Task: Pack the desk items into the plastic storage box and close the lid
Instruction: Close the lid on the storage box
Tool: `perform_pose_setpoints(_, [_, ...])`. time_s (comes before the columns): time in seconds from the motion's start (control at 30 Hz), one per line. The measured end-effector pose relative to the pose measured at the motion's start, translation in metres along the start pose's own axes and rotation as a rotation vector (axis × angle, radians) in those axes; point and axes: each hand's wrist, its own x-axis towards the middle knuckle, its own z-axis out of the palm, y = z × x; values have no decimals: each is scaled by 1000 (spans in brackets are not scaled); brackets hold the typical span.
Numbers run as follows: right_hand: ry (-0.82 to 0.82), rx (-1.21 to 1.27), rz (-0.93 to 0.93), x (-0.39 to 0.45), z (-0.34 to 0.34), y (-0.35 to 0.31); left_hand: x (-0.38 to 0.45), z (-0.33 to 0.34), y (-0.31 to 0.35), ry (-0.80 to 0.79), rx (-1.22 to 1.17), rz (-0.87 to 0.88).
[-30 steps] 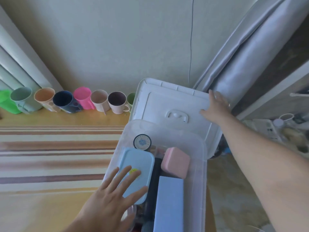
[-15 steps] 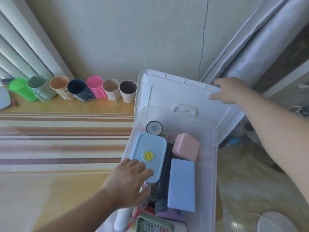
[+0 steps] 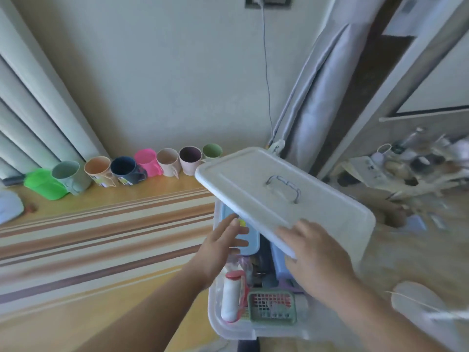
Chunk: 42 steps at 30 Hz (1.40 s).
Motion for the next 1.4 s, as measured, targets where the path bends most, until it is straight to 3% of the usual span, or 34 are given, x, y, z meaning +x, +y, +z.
perform_pose_setpoints(0.07, [2, 34, 24, -21, 11, -31, -7, 4, 0, -111, -283, -128])
perform_pose_setpoints(0.17, [-10, 119, 29, -40, 24, -65, -21, 11, -9, -217, -484, -171])
perform_pose_setpoints(0.2, [-23, 143, 3, -45, 26, -74, -23, 14, -12, -190, -497, -155])
perform_pose_setpoints(0.3, [-9, 304, 3, -52, 25, -74, -26, 16, -15, 83, -368, -121])
perform_pose_setpoints(0.43, [241, 268, 263, -42, 24, 7, -22, -13, -17, -12, -284, -142])
perform_pose_setpoints(0.53, [19, 212, 617, -39, 40, 71, -16, -23, -17, 3, -255, -204])
perform_pose_setpoints(0.6, [-174, 361, 733, -42, 59, 91, -9, -15, -16, 62, -172, -197])
perform_pose_setpoints(0.77, [-158, 601, 685, -56, 97, 104, 6, -1, -18, 409, 556, -15])
perform_pose_setpoints(0.87, [-117, 668, 661, -49, 102, 109, 12, -7, -29, 429, 780, -87])
perform_pose_setpoints(1.0, [-80, 706, 662, -34, 110, 105, 17, -14, -45, 351, 688, -123])
perform_pose_setpoints(1.17, [-54, 714, 659, -42, 122, 100, 5, -7, -55, 414, 615, -105])
perform_pose_setpoints(1.4, [-105, 690, 642, -34, 136, 111, 15, -8, -50, 369, 590, -134])
